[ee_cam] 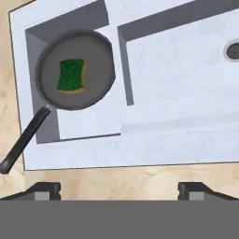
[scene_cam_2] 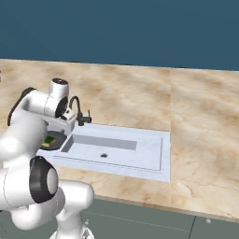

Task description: Pick the pan and sponge and place them into the sink. Then turn on the water.

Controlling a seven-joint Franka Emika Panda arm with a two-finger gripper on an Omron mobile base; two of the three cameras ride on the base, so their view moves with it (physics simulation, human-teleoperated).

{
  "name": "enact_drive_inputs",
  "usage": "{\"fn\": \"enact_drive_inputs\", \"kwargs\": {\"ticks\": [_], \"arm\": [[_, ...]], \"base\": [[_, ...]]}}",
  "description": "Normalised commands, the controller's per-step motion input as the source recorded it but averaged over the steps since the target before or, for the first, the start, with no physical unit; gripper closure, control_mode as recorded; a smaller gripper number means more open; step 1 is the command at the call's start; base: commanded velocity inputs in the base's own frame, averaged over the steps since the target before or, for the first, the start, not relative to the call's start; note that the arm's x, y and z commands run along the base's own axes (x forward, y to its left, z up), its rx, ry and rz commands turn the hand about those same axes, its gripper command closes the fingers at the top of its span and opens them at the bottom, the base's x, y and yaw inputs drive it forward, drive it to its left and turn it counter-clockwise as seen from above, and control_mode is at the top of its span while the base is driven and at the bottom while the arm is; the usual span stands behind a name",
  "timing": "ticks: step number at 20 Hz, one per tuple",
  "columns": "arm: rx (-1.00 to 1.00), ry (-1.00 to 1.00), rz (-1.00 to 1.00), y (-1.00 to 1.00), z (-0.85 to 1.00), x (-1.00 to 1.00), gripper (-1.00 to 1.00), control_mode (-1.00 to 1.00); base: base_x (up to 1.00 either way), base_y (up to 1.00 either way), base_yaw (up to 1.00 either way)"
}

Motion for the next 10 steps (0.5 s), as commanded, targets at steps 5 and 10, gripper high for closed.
{"fn": "enact_drive_inputs", "kwargs": {"ticks": [5,10], "arm": [[-0.02,-0.11,0.0,-0.19,0.0,-0.01,-1.0,-1.0],[-0.15,-0.2,0.07,-0.16,0.0,-0.04,-1.0,-1.0]], "base": [[0.0,0.0,0.0],[0.0,0.0,0.0]]}}
